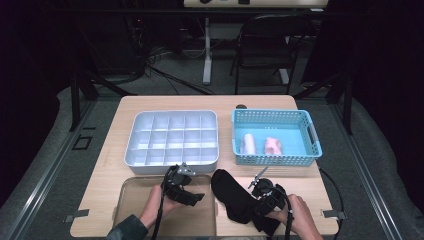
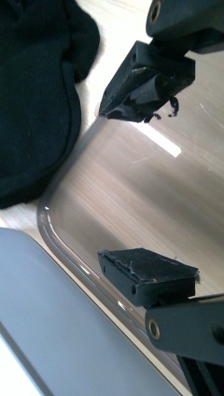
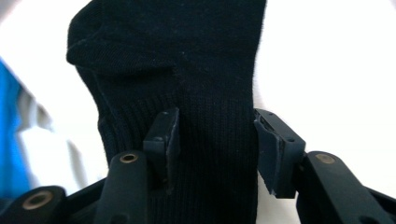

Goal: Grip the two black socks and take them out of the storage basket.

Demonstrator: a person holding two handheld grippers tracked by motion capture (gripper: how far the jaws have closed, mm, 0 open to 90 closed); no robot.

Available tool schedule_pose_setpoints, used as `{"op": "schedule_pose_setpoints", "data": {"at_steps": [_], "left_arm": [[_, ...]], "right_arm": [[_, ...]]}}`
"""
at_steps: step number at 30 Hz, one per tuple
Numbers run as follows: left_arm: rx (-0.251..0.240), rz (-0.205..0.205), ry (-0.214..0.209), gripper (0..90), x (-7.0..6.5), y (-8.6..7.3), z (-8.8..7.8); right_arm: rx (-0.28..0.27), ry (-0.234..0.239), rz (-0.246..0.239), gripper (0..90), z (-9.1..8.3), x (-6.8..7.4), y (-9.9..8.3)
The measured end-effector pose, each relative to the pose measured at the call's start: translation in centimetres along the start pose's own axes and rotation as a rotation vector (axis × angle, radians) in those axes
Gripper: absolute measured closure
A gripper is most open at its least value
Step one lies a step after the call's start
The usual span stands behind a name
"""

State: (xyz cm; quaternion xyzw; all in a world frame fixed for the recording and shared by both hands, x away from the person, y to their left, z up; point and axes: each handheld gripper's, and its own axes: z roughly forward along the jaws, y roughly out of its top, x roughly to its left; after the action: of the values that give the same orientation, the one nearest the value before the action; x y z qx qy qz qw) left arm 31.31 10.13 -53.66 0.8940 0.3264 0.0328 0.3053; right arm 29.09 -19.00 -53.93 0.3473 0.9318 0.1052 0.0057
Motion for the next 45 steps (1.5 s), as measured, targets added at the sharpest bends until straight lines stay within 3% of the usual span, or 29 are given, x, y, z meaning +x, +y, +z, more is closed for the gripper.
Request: {"op": "schedule_pose_setpoints", "data": {"at_steps": [3, 4, 5, 9, 15, 17, 20, 25, 27, 28, 31, 32, 34, 35, 40, 42, 45], "left_arm": [[-0.008, -0.007, 0.005, 28.1, -0.3, 0.6, 0.3], [-0.011, -0.005, 0.013, 28.9, -0.5, 0.9, 0.4], [-0.015, -0.01, 0.02, 29.8, -0.6, 1.1, 0.5], [-0.008, -0.016, 0.059, 34.6, -1.2, 1.8, 1.3], [0.032, -0.007, 0.069, 43.7, -1.8, 2.7, 3.1], [0.032, -0.009, 0.073, 45.7, -1.9, 3.2, 3.3], [0.031, -0.004, 0.092, 47.9, -2.0, 3.7, 3.6], [0.038, 0.012, 0.105, 50.6, -2.0, 4.3, 4.1], [0.031, 0.008, 0.104, 53.1, -1.9, 4.5, 4.3], [0.035, 0.014, 0.112, 54.9, -1.9, 4.6, 4.4], [0.041, 0.025, 0.106, 58.8, -1.9, 4.8, 4.6], [0.038, 0.025, 0.111, 60.3, -2.0, 4.8, 4.7], [0.038, 0.03, 0.109, 64.7, -2.0, 4.9, 4.9], [0.038, 0.035, 0.102, 67.7, -2.0, 4.9, 4.9], [0.054, 0.068, 0.109, 82.2, -2.1, 4.9, 5.2], [0.056, 0.088, 0.111, 84.4, -2.2, 4.9, 5.2], [0.045, 0.095, 0.108, 85.8, -2.2, 4.8, 5.1]], "right_arm": [[-0.037, 0.015, -0.001, 48.3, 0.2, -0.6, -0.1], [-0.017, 0.013, -0.032, 46.4, -0.1, -0.9, 0.0], [-0.049, 0.04, -0.009, 43.8, -0.1, -1.2, -0.2], [-0.123, 0.047, 0.069, 41.9, -0.7, -1.3, -0.8], [-0.148, 0.023, 0.155, 41.9, -0.8, -1.3, -1.1], [-0.171, -0.01, 0.212, 42.6, -0.8, -1.4, -1.3], [-0.18, 0.005, 0.228, 42.6, -0.5, -1.4, -1.6], [-0.154, -0.008, 0.2, 43.3, -0.2, -1.4, -1.7], [-0.175, -0.003, 0.222, 43.3, 0.1, -1.3, -1.7], [-0.139, -0.003, 0.188, 43.0, 0.0, -1.5, -1.6], [-0.137, -0.008, 0.185, 42.5, 0.2, -1.6, -1.5], [-0.158, -0.007, 0.205, 42.5, 0.3, -1.5, -1.6], [-0.122, -0.013, 0.165, 42.7, 0.1, -1.8, -1.5], [-0.145, -0.014, 0.178, 42.8, 0.3, -1.6, -1.5], [-0.147, -0.008, 0.148, 42.3, 0.3, -1.8, -1.3], [-0.133, -0.016, 0.122, 41.8, 0.3, -2.0, -1.2], [-0.148, -0.029, 0.127, 40.4, 0.3, -2.3, -1.2]]}}
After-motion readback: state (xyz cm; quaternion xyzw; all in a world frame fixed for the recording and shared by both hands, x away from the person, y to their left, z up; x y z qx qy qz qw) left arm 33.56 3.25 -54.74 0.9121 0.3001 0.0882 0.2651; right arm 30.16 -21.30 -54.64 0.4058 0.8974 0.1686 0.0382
